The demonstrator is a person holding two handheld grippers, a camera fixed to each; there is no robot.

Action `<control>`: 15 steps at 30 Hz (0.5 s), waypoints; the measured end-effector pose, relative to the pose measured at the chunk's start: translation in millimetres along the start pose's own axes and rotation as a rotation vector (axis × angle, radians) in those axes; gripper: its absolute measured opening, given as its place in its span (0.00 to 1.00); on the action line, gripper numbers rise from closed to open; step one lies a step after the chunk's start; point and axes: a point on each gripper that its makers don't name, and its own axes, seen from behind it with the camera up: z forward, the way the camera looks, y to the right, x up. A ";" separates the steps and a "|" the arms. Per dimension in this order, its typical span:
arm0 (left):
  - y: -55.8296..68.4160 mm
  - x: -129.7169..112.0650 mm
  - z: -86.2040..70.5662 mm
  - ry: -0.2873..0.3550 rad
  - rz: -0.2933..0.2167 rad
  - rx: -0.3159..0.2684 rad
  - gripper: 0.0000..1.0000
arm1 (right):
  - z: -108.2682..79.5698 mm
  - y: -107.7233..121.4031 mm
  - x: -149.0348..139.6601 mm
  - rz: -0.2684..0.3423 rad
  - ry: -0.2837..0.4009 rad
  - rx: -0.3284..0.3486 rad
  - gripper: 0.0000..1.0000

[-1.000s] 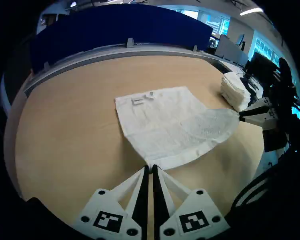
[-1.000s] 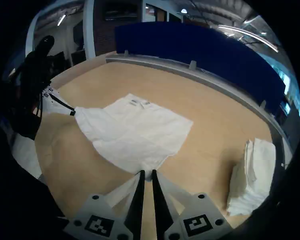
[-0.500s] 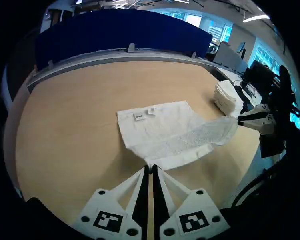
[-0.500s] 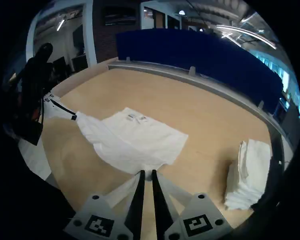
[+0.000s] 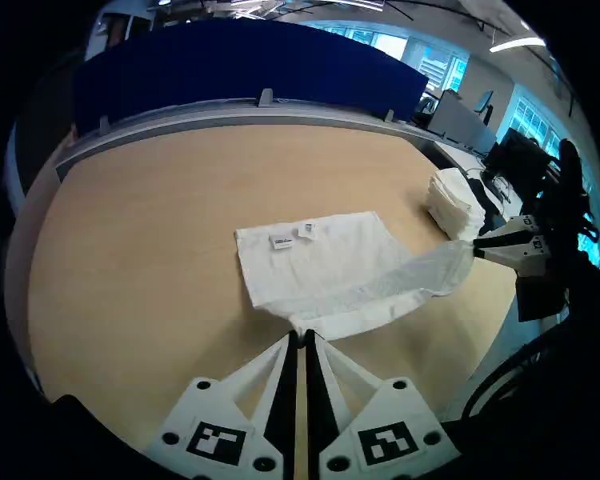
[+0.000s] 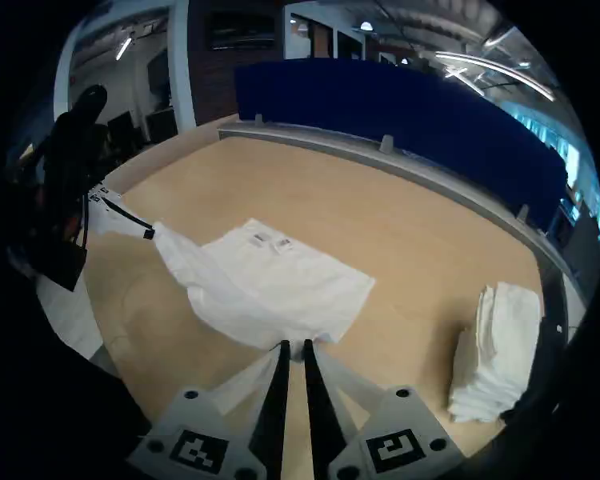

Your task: Fold towel

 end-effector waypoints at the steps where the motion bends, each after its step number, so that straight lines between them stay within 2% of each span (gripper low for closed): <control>1: -0.5 1.1 0.4 0.001 -0.002 0.000 0.07 | 0.9 1.2 1.2 -0.001 0.001 -0.001 0.13; 9: -6.1 13.6 8.4 0.014 -0.030 0.000 0.07 | 11.3 15.6 12.7 -0.014 0.005 -0.014 0.13; 15: -11.6 25.3 20.6 0.020 -0.026 0.001 0.07 | 24.5 28.9 21.9 -0.032 0.004 -0.020 0.13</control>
